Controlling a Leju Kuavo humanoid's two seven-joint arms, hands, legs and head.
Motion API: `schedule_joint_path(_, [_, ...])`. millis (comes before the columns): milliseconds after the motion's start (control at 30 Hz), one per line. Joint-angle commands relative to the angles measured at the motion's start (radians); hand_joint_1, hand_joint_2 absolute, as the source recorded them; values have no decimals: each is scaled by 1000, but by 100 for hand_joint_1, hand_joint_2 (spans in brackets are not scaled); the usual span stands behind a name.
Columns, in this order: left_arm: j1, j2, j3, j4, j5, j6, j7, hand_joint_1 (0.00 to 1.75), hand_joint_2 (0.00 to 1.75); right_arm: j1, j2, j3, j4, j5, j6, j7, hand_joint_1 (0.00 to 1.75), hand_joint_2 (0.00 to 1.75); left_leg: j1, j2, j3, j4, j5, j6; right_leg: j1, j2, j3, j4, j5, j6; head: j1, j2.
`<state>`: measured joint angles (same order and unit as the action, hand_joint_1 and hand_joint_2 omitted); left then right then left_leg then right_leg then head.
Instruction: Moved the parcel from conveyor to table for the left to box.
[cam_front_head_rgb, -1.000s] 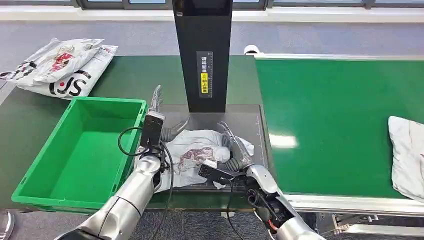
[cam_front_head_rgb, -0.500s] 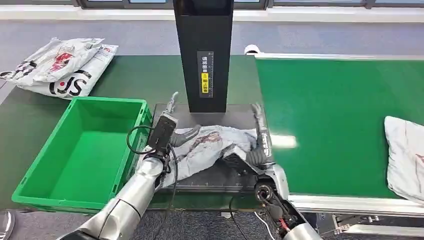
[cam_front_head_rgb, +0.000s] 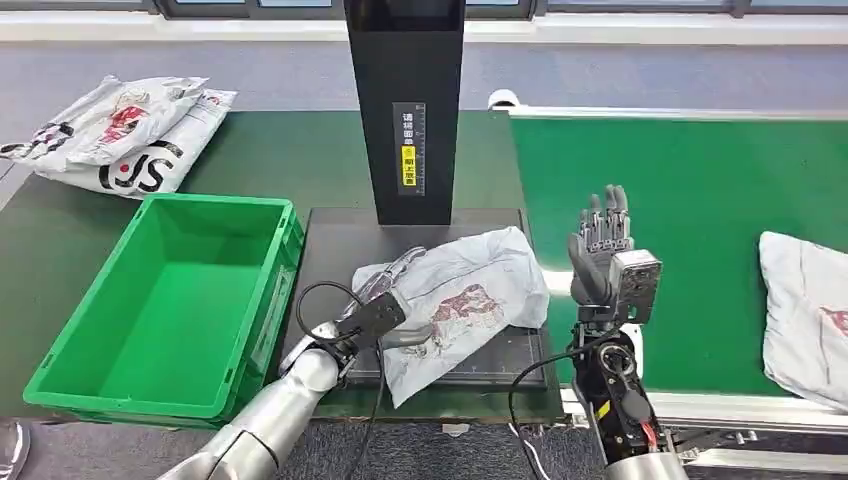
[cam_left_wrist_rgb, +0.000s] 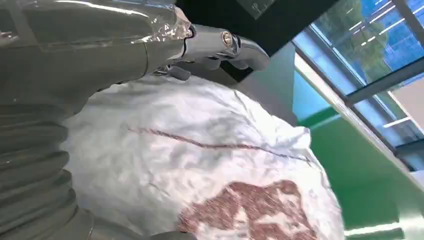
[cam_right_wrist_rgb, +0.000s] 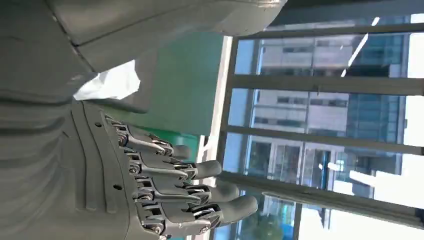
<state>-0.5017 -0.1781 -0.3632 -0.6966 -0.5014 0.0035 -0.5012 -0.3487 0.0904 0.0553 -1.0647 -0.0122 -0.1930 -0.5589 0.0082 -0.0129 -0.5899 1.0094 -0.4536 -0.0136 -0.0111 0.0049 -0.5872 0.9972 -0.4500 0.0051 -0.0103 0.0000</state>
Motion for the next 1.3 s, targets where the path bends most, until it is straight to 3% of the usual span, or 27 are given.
schedule_joint_path(33, [7,53,-104,55,-123,7,47,0,175,-44,-33,-65,70,54,7,17,0,175,0,2,3,-2,0,0,0,1,2,-2,0,0,0,0])
schedule_joint_path(600, [10,50,-100,51,-127,6,45,0,175,-51,-33,-65,75,56,7,18,0,175,0,2,2,-1,0,0,-1,1,1,-1,0,0,0,0])
schedule_joint_path(733, [47,70,-218,37,-250,-83,-20,0,175,-106,-32,-67,149,45,34,29,0,175,-1,3,2,-1,0,1,-1,2,1,-1,0,0,0,0])
schedule_joint_path(833, [26,32,-268,178,-385,57,129,0,175,-109,-33,-84,152,34,35,19,0,175,-1,4,3,-3,0,1,-1,2,3,-2,1,0,0,0])
schedule_joint_path(867, [16,19,-245,202,-391,121,167,175,175,-96,-32,-90,134,37,25,13,0,175,0,1,3,-2,0,1,-1,0,3,-1,0,0,0,0])
schedule_joint_path(967, [-39,-4,-178,270,-406,242,214,175,175,-65,-26,-87,81,61,11,12,0,175,0,-2,3,-2,0,1,-1,-3,4,-2,0,0,0,0])
schedule_joint_path(1033, [-63,-16,-98,260,-363,281,184,175,175,-67,-16,-84,78,70,-1,10,0,175,0,-2,3,-1,0,0,0,-2,5,-1,0,0,0,0])
schedule_joint_path(1200, [-71,-16,-96,260,-363,273,184,175,175,-70,-14,-82,79,72,-4,11,0,175,0,2,3,-2,1,0,0,0,3,-2,2,0,0,0])
schedule_joint_path(1233, [-56,-30,-13,213,-276,350,138,175,175,-70,-11,-85,81,72,-10,12,0,175,0,0,3,-1,1,0,0,-1,3,-1,2,0,0,0])
schedule_joint_path(1300, [-104,-44,73,192,-185,340,93,175,175,-74,-6,-78,98,65,-17,6,0,175,0,1,3,-1,2,-1,0,0,2,-1,2,0,0,0])
